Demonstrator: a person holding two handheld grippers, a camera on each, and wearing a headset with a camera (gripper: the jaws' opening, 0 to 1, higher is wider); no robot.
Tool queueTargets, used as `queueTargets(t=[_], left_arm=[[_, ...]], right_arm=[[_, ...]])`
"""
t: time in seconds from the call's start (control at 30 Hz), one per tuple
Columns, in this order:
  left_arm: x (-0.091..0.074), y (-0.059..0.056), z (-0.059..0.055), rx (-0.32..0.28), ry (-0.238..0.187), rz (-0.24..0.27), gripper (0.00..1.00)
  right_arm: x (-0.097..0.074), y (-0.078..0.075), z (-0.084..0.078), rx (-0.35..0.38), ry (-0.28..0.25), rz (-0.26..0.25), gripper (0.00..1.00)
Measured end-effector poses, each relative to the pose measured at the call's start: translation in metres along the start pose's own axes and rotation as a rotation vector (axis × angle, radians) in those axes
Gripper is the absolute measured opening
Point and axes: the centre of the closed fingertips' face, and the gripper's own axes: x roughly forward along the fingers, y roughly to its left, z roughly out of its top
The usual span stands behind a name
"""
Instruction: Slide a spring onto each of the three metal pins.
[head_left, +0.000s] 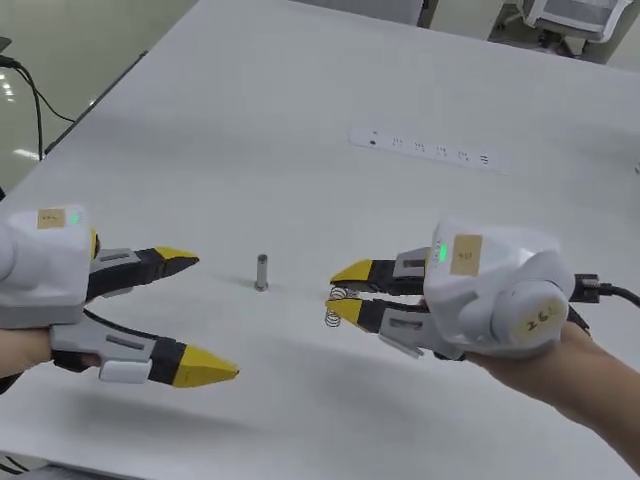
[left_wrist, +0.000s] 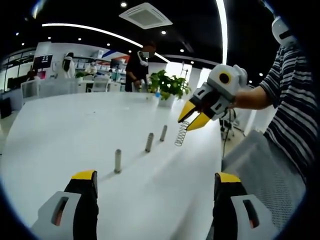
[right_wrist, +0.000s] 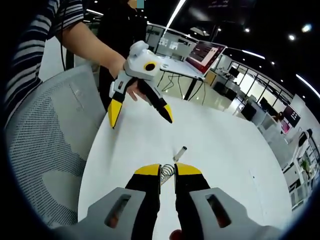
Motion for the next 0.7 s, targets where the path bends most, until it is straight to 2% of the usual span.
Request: queueTargets(t=[0.2, 0.4, 0.7], left_arm=[[-0.003, 0.002, 0.001, -0.008, -0.016, 0.01, 0.98], [-0.004, 0.004, 0.001, -0.015, -0.023, 0.014, 0.98], [-0.007, 0.005, -0.001, -0.014, -0.02, 0.024, 0.98]], right_arm=[[0.005, -0.001, -0.002, 0.0, 0.009, 0.005, 0.07], [0.01, -0.002, -0.004, -0.006, 0.018, 0.009, 0.07], [0.02, -0.012, -0.001, 0.003, 0.007, 0.006, 0.07]])
